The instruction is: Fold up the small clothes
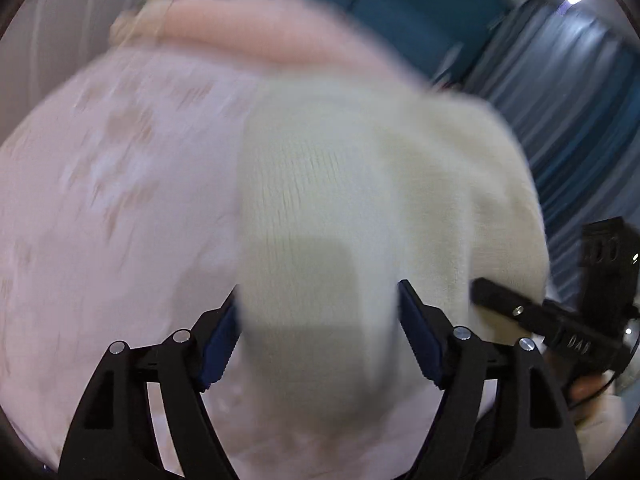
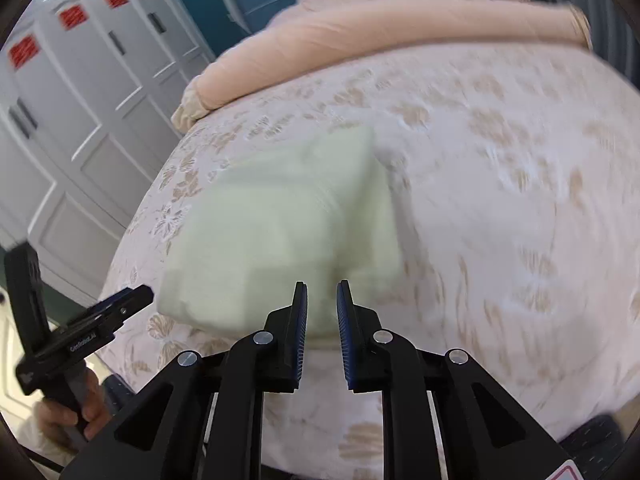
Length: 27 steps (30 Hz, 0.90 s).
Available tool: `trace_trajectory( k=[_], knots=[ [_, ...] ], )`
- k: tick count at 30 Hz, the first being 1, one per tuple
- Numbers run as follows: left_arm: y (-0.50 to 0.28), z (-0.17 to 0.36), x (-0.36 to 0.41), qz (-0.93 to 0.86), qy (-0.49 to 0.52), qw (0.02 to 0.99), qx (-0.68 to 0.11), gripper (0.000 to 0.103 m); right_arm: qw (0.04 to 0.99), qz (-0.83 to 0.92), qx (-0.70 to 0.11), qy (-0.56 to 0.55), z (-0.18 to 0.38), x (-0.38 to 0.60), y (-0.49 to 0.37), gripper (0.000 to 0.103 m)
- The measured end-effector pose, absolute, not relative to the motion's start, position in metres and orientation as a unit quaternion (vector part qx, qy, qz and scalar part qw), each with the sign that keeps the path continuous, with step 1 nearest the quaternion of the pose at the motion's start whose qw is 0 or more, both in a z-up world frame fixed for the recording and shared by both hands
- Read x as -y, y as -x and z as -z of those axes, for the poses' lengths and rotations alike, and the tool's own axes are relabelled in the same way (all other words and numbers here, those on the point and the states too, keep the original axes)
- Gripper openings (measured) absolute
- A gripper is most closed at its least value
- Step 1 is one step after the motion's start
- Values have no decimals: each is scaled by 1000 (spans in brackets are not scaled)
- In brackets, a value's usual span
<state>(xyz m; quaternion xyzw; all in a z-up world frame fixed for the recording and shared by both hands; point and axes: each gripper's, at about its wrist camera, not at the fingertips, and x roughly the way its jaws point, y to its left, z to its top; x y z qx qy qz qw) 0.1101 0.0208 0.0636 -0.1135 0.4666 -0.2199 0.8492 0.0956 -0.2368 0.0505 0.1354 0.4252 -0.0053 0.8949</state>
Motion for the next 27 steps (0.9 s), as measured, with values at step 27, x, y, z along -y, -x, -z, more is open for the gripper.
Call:
trace_trajectory(
  k=[27],
  knots=[
    [-50,-67,40,41,-30,864,-501,79,894,107,-432,-48,-3,183,-18,35]
  ],
)
